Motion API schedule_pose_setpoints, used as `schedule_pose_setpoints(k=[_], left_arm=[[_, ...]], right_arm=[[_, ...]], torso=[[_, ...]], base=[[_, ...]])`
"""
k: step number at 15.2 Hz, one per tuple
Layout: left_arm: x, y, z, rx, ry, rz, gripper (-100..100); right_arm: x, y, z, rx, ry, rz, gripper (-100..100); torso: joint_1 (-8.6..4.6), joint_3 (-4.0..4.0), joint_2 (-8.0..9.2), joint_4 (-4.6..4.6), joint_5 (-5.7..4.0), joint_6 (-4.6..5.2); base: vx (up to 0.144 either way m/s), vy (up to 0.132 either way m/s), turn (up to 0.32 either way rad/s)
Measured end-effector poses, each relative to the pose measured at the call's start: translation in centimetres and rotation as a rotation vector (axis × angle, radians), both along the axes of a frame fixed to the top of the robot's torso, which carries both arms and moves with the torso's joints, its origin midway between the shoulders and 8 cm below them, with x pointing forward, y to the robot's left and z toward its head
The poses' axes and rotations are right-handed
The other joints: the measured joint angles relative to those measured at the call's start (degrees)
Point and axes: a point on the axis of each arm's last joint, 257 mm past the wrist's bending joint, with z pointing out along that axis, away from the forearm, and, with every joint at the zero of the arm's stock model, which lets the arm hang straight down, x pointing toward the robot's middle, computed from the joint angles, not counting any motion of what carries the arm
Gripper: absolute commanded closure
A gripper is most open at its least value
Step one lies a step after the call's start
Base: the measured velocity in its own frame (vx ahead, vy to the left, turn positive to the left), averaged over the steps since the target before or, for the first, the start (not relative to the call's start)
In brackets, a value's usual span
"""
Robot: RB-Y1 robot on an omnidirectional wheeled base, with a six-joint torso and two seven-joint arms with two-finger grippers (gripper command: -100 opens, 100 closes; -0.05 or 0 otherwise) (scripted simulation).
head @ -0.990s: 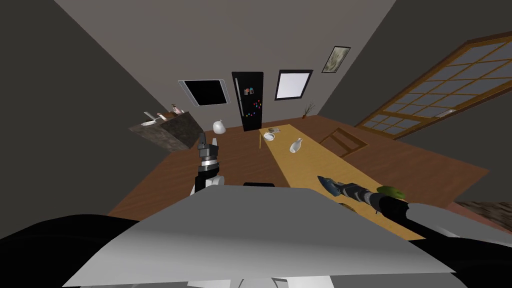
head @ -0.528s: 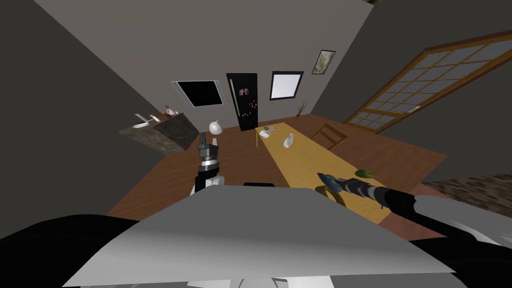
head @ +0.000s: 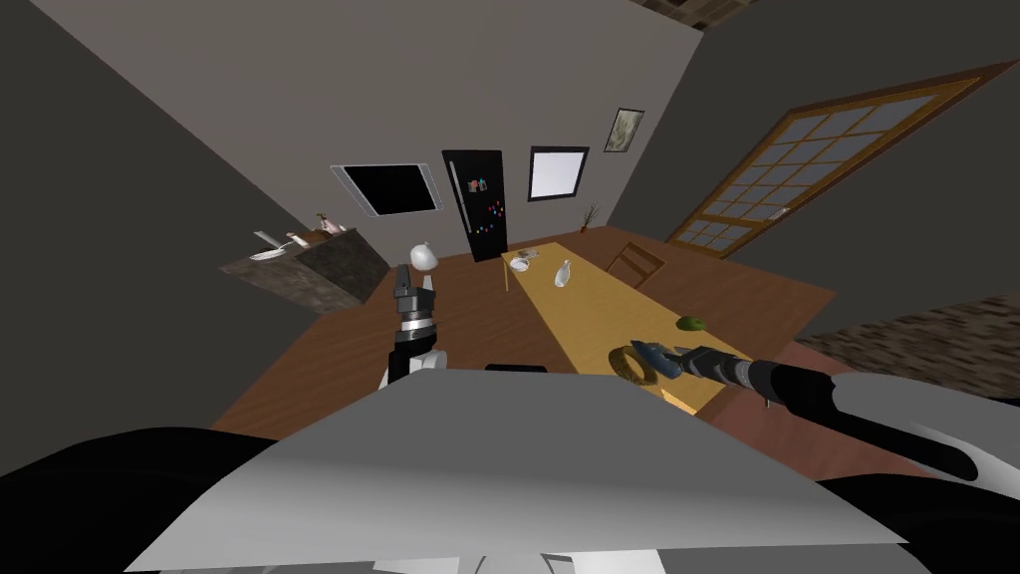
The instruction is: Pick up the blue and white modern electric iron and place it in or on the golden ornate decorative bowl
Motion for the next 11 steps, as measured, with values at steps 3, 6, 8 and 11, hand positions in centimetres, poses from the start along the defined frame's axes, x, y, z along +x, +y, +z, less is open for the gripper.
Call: schedule_pose_setpoints(k=[3,6,8,11], left_arm=[[0.0,0.0,0.0,0.000,0.000,0.000,0],[0.0,0.0,0.0,0.000,0.000,0.000,0],[0.0,0.0,0.0,0.000,0.000,0.000,0],[0.0,0.0,0.0,0.000,0.000,0.000,0]], right_arm=[[0.0,0.0,0.0,0.000,0.000,0.000,-100],[0.9,0.1,0.9,-0.002,-0.001,0.012,-100],[1.9,0.3,1.8,0.000,0.000,0.026,-100],[3.2,0.8,3.4,0.004,0.001,0.047,-100]], torso=[[0.10,-0.20,-0.33,-0.09,0.03,-0.02],[0.13,-0.25,-0.41,-0.11,0.05,-0.01],[0.14,-0.26,-0.42,-0.11,0.06,-0.02],[0.15,-0.27,-0.43,-0.11,0.06,-0.01]], base=[[-0.006,-0.002,-0.001],[-0.005,-0.003,-0.127],[-0.006,-0.001,-0.102],[-0.005,-0.003,-0.110]])
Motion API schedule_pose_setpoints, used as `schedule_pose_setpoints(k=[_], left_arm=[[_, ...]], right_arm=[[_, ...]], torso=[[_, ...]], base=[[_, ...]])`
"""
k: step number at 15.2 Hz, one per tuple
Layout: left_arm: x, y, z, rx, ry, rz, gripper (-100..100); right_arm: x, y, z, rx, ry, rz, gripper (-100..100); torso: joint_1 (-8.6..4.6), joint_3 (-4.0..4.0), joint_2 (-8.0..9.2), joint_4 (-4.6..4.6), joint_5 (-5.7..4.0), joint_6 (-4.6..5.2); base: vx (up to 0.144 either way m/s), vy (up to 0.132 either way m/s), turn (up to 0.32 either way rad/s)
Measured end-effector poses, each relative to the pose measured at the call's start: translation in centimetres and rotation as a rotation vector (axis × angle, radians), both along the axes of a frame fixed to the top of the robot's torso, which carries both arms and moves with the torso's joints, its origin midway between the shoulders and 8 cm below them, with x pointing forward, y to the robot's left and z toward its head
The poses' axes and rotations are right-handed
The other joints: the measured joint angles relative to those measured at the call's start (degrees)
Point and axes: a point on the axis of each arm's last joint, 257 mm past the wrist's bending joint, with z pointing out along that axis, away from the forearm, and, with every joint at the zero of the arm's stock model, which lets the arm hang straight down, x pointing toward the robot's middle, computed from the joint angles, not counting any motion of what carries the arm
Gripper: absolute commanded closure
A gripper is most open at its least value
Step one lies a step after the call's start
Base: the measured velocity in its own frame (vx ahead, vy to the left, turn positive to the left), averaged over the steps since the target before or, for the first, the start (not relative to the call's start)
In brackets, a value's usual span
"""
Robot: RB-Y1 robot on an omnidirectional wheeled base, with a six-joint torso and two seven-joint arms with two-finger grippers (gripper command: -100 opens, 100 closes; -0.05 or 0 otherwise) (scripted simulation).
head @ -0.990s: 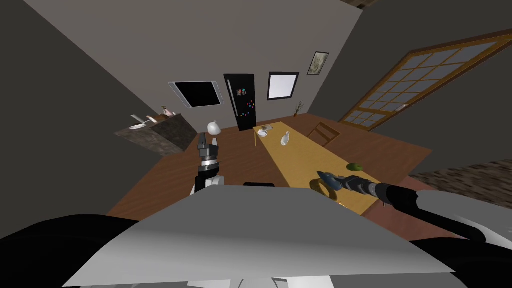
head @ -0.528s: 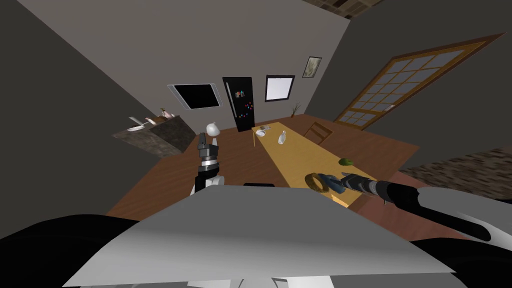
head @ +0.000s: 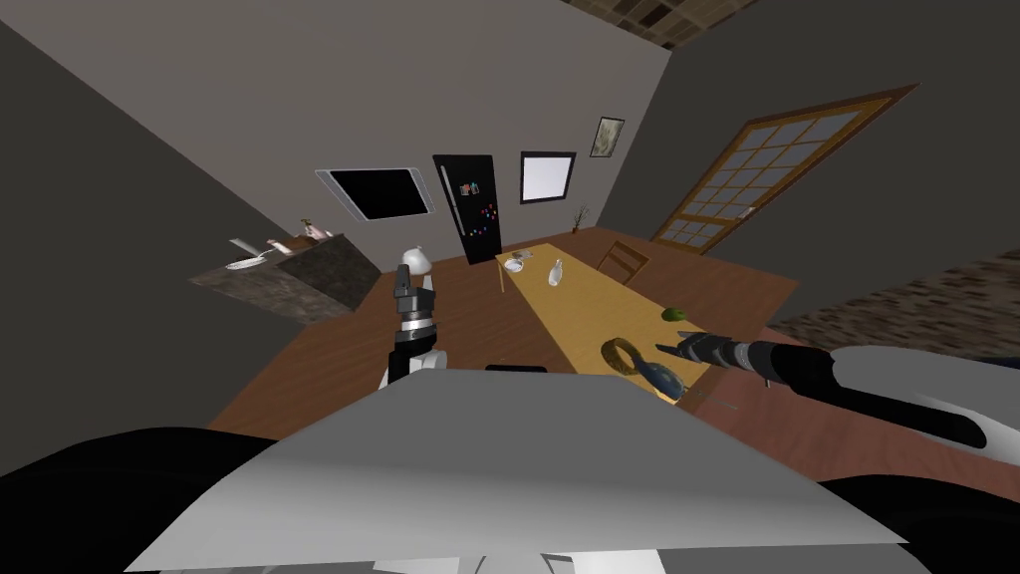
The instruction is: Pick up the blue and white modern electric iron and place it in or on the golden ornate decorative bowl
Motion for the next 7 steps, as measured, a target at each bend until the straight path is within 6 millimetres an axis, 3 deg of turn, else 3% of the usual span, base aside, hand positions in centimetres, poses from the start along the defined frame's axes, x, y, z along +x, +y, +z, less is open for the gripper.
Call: schedule_pose_setpoints(k=[2,7], left_arm=[[0.00,0.00,0.00,0.000,0.000,0.000,0],[0.00,0.00,0.00,0.000,0.000,0.000,0]], right_arm=[[1.09,0.32,0.98,0.003,0.001,0.016,-100],[1.23,0.40,1.09,0.005,0.002,0.016,-100]], torso=[[0.00,0.00,-0.01,0.00,0.00,-0.01],[-0.01,-0.01,-0.02,-0.01,-0.02,-0.02]], base=[[-0.004,-0.001,-0.070],[0.000,0.000,0.000]])
